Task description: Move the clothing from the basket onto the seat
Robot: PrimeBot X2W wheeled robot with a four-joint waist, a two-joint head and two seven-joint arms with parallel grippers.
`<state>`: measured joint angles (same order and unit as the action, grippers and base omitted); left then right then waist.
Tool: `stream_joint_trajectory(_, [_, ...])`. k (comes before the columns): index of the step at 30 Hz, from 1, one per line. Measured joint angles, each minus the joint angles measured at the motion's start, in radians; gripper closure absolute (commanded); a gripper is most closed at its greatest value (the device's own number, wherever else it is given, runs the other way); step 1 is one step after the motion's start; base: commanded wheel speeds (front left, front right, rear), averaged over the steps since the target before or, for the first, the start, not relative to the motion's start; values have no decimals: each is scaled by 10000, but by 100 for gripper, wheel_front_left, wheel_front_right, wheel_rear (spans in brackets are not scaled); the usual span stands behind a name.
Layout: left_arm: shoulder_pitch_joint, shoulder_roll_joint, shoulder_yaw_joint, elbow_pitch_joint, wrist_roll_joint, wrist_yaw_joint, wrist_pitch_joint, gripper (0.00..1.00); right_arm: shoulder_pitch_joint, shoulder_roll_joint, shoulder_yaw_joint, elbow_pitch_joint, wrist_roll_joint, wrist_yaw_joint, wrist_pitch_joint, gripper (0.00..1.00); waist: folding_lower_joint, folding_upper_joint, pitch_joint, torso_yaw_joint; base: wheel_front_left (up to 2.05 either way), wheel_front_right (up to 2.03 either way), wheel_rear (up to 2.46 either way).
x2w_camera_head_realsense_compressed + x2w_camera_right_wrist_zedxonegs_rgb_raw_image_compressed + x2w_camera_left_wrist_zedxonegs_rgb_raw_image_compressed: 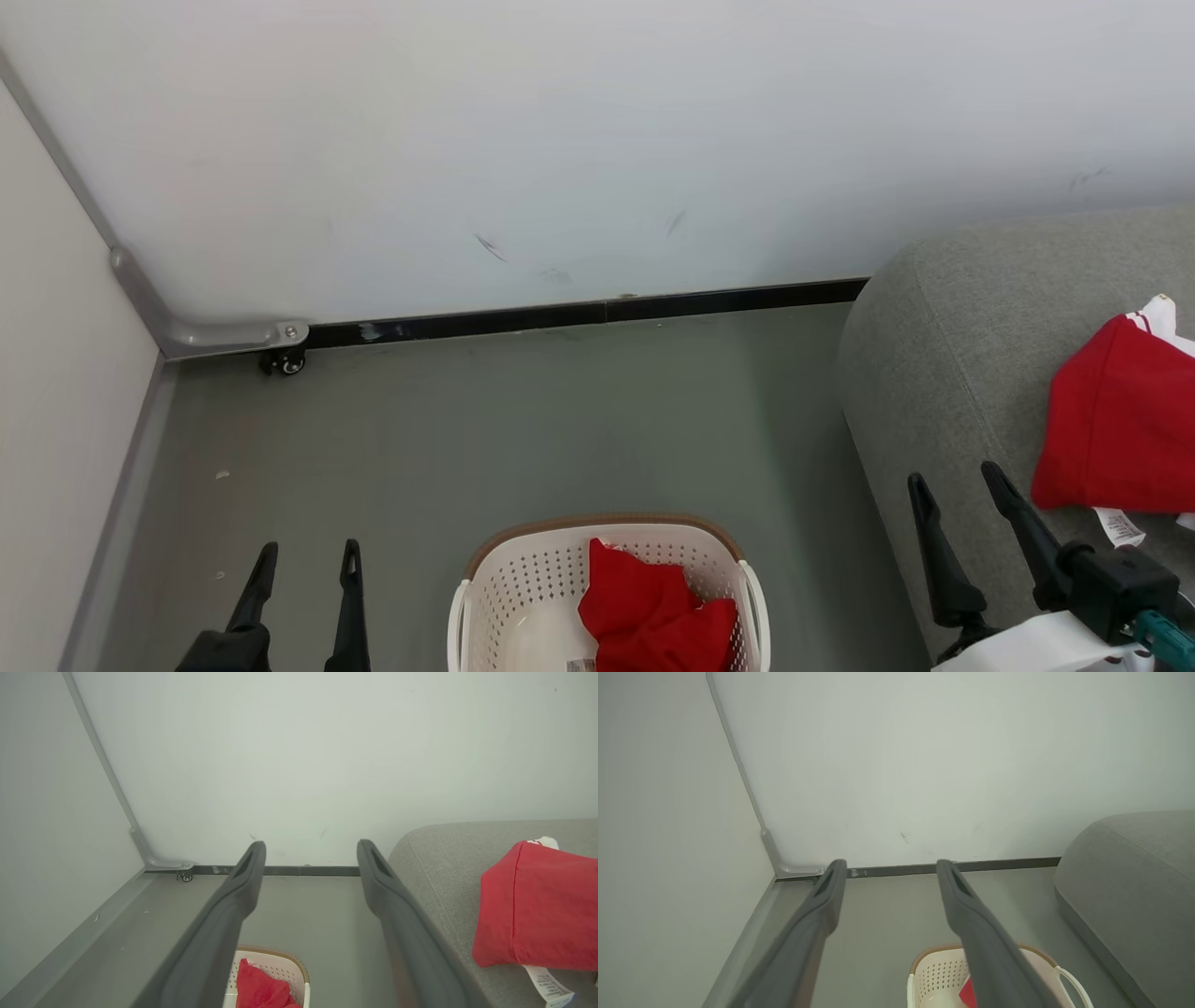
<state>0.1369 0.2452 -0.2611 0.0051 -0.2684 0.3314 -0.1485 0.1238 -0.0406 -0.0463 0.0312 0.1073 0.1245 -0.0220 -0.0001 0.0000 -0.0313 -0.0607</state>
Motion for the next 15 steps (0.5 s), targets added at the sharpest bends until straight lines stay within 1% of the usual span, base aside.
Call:
stream_joint_trajectory(4, [-152, 104, -65, 270, -19, -253, 0, 0, -11, 2, -12, -84, -10, 0, 0, 0, 1, 0, 94, -39, 0, 0, 0])
stream_joint_trajectory(5, [-212, 104, -140, 276, -17, -261, 2, 0, -11, 6, -29, -115, -19, 0, 0, 0, 0, 0, 120, -53, 0, 0, 0])
stream_joint_trajectory(12, [-735, 128, -512, 660, -4, -748, 75, 0, -17, 8, -138, -297, -107, 0, 2, 0, 1, 0, 342, -164, 0, 0, 0])
stream_joint_trajectory(15, [-922, 107, -694, 803, 13, -865, 94, 0, -17, 10, -130, -351, -109, 0, 2, 0, 0, 0, 462, -224, 0, 0, 0])
